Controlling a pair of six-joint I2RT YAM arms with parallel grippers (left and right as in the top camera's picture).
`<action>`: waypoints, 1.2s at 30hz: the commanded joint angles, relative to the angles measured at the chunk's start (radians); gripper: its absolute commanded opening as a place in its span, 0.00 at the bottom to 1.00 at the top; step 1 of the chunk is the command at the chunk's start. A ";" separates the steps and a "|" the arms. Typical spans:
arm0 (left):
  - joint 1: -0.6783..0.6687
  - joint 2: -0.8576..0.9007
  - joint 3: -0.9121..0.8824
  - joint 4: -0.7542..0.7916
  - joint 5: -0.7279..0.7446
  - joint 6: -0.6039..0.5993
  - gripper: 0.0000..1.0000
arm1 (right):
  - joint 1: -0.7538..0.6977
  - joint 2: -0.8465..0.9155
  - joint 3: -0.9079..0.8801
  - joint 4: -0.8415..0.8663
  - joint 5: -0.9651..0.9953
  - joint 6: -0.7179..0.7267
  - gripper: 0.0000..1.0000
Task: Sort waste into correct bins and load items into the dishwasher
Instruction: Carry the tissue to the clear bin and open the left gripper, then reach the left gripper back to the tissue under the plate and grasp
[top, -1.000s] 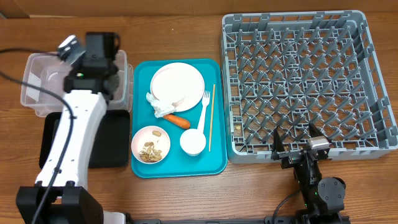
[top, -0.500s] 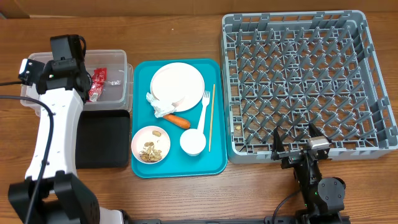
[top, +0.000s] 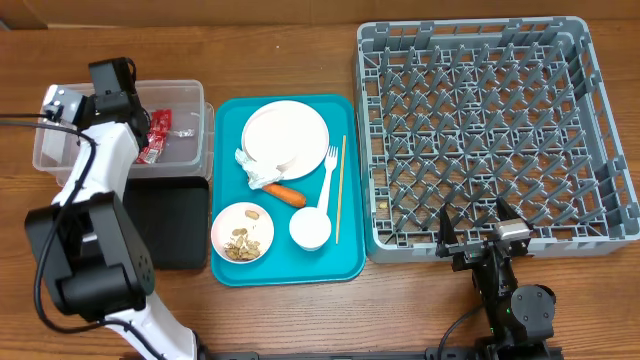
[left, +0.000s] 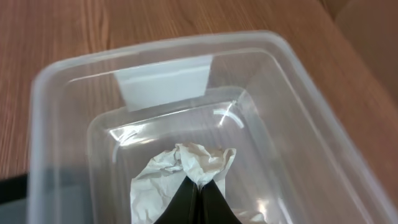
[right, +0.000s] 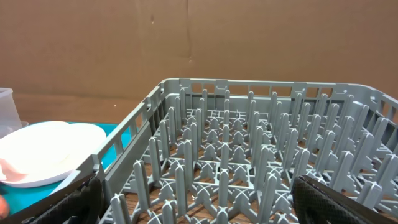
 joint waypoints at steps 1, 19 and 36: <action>0.003 0.032 0.005 0.025 -0.008 0.127 0.04 | -0.005 -0.009 -0.011 0.005 -0.001 0.004 1.00; 0.003 0.033 0.005 0.042 0.011 0.127 0.14 | -0.005 -0.009 -0.011 0.005 -0.001 0.004 1.00; -0.011 0.016 0.006 0.067 0.156 0.223 0.64 | -0.005 -0.009 -0.011 0.005 -0.001 0.004 1.00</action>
